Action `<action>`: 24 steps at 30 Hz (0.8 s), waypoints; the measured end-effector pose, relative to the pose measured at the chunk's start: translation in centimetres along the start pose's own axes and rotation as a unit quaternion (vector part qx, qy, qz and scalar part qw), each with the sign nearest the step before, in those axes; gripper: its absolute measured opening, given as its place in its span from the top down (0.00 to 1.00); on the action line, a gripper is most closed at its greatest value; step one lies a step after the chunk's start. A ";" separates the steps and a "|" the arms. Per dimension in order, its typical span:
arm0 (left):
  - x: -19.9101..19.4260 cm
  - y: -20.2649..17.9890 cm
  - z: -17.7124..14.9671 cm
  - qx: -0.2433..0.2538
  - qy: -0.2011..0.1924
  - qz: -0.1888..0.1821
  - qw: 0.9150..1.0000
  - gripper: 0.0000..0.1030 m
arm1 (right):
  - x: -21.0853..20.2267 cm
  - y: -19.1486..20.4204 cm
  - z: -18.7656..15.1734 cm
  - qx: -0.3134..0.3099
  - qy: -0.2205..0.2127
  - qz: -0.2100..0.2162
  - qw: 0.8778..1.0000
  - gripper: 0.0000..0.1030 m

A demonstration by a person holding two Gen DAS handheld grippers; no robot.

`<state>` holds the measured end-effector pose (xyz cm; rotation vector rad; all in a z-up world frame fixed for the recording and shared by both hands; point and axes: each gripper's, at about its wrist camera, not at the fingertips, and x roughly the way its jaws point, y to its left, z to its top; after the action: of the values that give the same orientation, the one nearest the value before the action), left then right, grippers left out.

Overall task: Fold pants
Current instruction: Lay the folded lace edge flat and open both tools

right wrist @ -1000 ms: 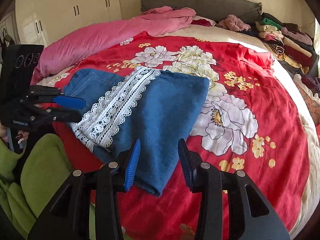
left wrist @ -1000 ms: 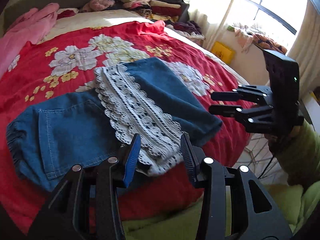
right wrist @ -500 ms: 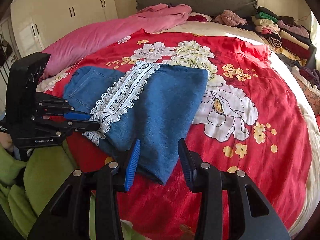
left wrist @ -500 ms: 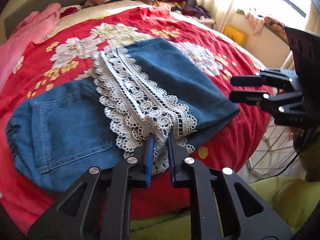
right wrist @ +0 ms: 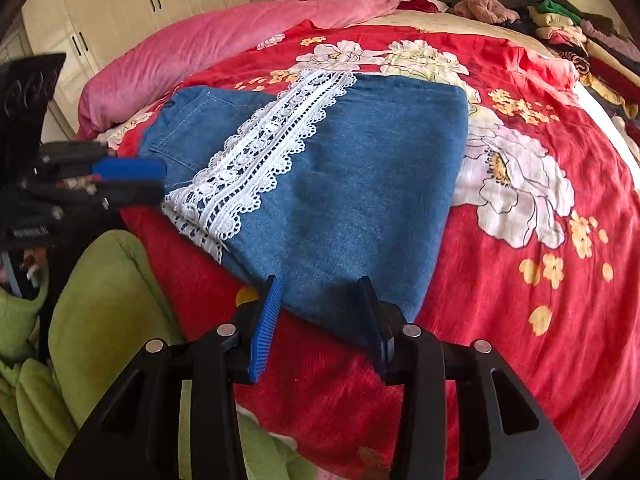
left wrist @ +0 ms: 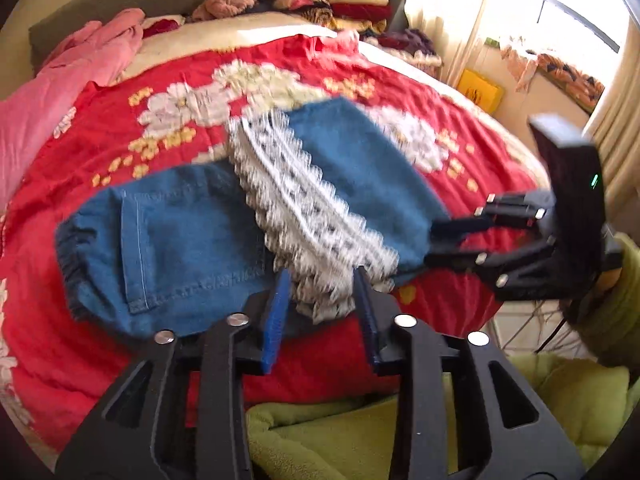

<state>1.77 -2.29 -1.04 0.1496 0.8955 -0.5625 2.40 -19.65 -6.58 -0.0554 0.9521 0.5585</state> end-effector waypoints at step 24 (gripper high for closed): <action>6.3 0.0 -0.1 -0.020 0.068 0.014 0.997 0.54 | 1.1 -1.7 0.4 0.032 0.003 -0.020 0.999 0.53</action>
<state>4.82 -4.84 -5.99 0.1662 1.0355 -0.5131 4.01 -20.49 -7.53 -0.0190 0.9730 0.4901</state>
